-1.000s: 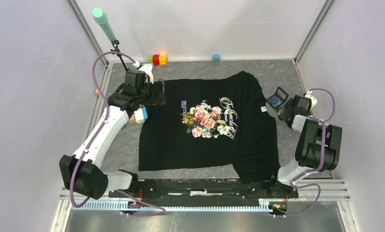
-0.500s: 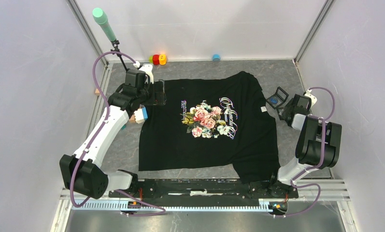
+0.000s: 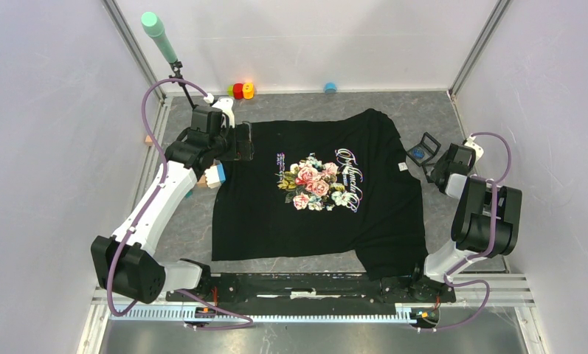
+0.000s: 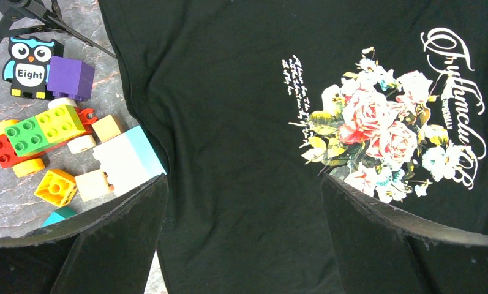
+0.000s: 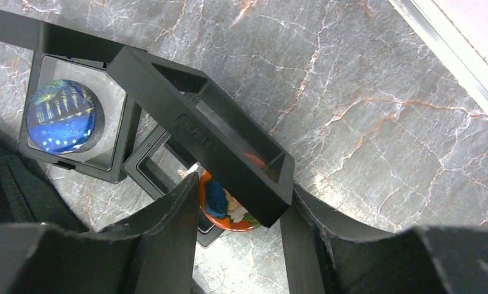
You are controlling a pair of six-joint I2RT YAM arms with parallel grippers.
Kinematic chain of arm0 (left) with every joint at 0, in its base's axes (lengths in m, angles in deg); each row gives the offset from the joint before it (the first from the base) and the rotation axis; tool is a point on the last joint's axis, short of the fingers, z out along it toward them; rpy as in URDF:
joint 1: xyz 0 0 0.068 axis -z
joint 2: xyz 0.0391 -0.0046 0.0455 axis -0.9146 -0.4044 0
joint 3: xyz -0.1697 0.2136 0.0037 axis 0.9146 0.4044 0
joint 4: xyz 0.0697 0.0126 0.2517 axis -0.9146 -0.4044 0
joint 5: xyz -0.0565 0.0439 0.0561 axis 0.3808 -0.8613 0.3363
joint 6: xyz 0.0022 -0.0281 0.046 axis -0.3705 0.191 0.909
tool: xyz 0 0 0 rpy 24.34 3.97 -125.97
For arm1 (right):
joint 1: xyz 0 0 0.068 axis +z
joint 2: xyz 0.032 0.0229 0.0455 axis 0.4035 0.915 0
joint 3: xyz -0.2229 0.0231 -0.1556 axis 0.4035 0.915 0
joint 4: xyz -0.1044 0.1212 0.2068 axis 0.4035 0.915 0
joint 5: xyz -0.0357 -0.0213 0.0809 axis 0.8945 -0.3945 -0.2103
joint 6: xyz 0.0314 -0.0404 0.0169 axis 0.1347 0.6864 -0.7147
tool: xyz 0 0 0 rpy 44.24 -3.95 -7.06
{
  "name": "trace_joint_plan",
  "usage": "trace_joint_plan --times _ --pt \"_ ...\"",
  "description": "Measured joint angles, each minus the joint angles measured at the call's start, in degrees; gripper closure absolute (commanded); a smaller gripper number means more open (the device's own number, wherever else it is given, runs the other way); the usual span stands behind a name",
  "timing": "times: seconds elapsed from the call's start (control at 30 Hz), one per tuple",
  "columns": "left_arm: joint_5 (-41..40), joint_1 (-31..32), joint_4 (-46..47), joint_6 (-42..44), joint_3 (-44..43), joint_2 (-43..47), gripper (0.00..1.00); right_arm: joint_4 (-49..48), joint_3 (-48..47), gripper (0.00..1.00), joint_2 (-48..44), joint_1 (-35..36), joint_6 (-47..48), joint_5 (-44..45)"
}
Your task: Pin the brooch onto the clothing
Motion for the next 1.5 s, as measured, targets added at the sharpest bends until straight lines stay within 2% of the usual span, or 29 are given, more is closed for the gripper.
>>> trace_joint_plan --times 0.2,0.53,0.9,1.17,1.33,1.5 --pt "0.02 0.00 0.02 0.00 0.00 0.00 0.00 0.31 0.52 0.59 -2.58 0.02 0.37 -1.42" --pt "2.69 0.04 0.09 -0.02 0.00 0.00 0.00 0.50 7.32 0.60 -11.58 1.27 1.81 -6.29" --pt "8.26 3.93 1.27 -2.23 1.18 1.40 0.00 5.16 10.75 0.61 -22.03 12.31 7.43 -12.24" --pt "15.63 9.77 8.90 -13.18 12.52 8.11 0.00 6.69 12.79 0.62 -33.64 19.54 13.11 -23.23" --pt "20.98 14.86 16.96 -23.30 22.12 9.64 0.00 5.97 17.55 0.61 -40.59 28.44 13.40 -28.50" --pt "24.41 18.56 25.00 -32.13 27.98 9.88 0.00 3.93 21.90 0.61 -45.53 36.44 13.03 -31.10"
